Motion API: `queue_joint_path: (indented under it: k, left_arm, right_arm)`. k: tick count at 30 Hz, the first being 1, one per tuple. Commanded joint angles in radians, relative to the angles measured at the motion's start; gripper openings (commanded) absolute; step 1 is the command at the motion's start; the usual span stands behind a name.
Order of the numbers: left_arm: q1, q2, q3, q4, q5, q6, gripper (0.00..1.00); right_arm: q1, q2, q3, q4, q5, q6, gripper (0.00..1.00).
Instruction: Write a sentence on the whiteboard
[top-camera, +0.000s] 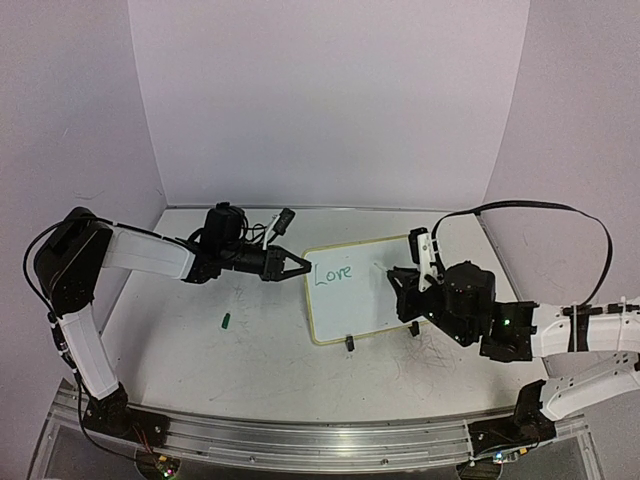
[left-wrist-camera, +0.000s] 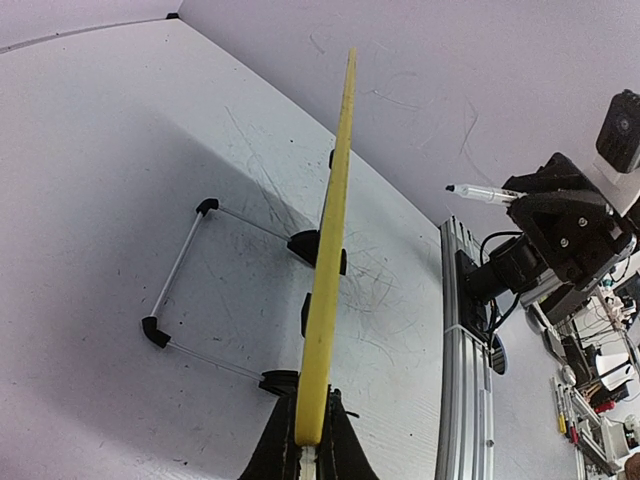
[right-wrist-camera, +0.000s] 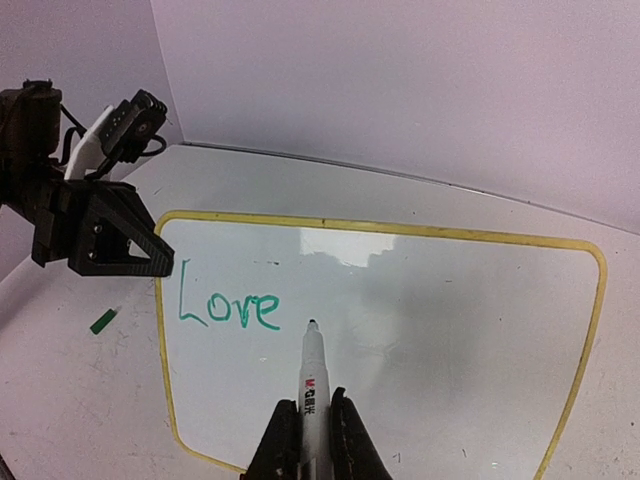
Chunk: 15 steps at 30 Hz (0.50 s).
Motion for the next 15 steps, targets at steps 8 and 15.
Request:
queue_joint_path:
  k: [8,15]
  left_arm:
    - [-0.008,-0.011,0.013,-0.044,-0.054,0.027,0.00]
    - [-0.008,-0.018,0.017,-0.046,-0.057,0.029,0.00]
  right_arm:
    - [-0.003,0.082,0.048,-0.028,-0.027,0.102,0.00]
    - [-0.004,0.104,0.062,-0.032,-0.016,0.094,0.00]
